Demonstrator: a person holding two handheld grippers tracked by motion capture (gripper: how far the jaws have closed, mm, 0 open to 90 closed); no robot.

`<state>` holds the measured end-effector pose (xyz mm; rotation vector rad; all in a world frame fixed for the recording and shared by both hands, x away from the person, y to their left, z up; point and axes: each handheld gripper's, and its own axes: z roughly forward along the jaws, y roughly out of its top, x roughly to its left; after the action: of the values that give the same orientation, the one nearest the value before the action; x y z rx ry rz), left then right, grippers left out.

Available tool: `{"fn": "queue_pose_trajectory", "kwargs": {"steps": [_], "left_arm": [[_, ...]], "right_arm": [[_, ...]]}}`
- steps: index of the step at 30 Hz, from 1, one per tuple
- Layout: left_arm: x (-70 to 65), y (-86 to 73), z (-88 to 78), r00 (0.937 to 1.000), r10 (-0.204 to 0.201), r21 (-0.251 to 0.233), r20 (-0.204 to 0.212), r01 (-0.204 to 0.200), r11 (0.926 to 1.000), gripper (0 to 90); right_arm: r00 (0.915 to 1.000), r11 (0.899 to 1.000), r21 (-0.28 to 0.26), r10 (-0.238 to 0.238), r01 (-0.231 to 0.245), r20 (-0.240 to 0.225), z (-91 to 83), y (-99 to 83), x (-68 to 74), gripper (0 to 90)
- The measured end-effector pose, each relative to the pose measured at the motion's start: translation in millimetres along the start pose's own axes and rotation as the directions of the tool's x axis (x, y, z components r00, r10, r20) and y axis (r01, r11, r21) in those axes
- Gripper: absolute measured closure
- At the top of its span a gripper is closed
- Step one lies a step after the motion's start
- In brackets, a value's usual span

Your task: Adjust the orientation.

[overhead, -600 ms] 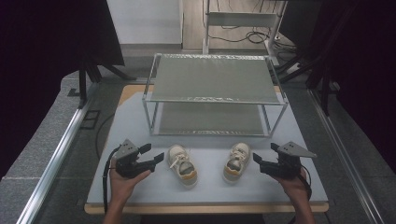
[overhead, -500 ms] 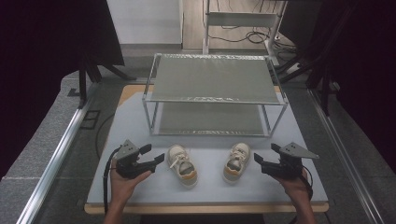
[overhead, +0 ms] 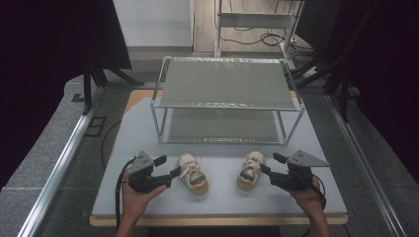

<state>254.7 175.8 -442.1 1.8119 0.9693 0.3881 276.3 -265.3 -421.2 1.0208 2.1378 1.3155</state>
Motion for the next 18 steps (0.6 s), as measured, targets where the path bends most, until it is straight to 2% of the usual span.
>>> {"fn": "queue_pose_trajectory", "kwargs": {"steps": [3, 4, 7, 8, 11, 15, 18], "left_arm": [[0.8, 1.1, -4.4, 0.9998, -0.016, -0.021, -0.008, 0.016, 0.9997, 31.2], [-2.1, 4.2, -7.1, 0.9999, -0.013, -0.040, 0.000, 0.013, 0.9991, 31.4], [-5.5, 5.3, -6.6, 1.0000, -0.002, -0.039, 0.001, 0.002, 0.9992, 31.5], [-6.4, 5.2, -5.5, 1.0000, 0.001, -0.034, 0.001, -0.001, 0.9994, 31.5], [-7.3, 4.9, -2.2, 0.9998, 0.017, 0.000, -0.007, -0.017, 0.9999, 31.5], [-7.4, 7.2, -7.6, 0.9998, 0.018, -0.009, -0.009, -0.018, 0.9998, 31.8], [-5.5, 8.0, -11.2, 0.9999, 0.001, -0.017, -0.014, -0.001, 0.9999, 32.1]], "right_arm": [[0.9997, 0.999, -0.047, 0.020, -0.021, -0.016, -0.2, -2.1, 7.6, 41.5], [0.9980, 0.997, -0.056, 0.046, -0.048, -0.043, 2.8, -1.0, 10.6, 43.6], [0.9989, 0.998, -0.055, 0.027, -0.029, -0.037, 3.6, 0.1, 15.7, 46.3], [0.9985, 0.998, -0.060, 0.023, -0.026, -0.049, 4.6, -0.1, 18.0, 48.1], [0.9979, 0.999, -0.044, 0.012, -0.015, -0.064, 9.6, -2.5, 21.2, 55.3], [0.9956, 0.999, -0.027, 0.031, -0.034, -0.089, 17.1, -7.4, 24.2, 63.1], [0.9927, 1.000, -0.007, 0.015, -0.016, -0.119, 23.6, -9.4, 30.8, 69.7]]}}
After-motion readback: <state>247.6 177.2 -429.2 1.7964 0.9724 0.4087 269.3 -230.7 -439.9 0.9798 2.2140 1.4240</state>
